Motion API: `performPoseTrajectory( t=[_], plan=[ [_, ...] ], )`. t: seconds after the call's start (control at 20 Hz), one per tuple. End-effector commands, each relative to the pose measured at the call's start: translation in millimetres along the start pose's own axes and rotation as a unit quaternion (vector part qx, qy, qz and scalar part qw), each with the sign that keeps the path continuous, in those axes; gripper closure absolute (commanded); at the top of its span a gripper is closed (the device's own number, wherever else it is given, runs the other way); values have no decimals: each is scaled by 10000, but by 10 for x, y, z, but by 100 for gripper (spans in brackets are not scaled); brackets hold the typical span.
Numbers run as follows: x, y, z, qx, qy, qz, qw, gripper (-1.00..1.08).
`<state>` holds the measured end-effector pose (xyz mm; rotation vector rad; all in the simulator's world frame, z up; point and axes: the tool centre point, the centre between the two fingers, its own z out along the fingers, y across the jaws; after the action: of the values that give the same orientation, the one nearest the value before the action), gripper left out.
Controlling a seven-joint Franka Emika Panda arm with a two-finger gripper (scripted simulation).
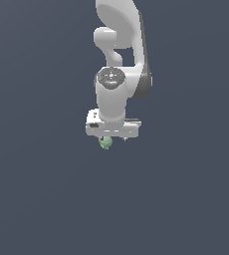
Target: Pick up the object and move it to a goal position.
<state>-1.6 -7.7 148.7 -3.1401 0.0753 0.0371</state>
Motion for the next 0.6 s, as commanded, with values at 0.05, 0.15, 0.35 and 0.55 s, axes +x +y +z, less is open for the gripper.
performPoseTrajectory(
  t=[0.05,0.15,0.35,0.55],
  plan=[
    [-1,3,0,-1,-1,3,10000,-92],
    [-7,33,0,-10,-12,32,10000,-92],
    [-35,157,-1,-49,-58,158,9998,-92],
    [-45,201,-2,-64,-75,211,9997,-92]
  ],
)
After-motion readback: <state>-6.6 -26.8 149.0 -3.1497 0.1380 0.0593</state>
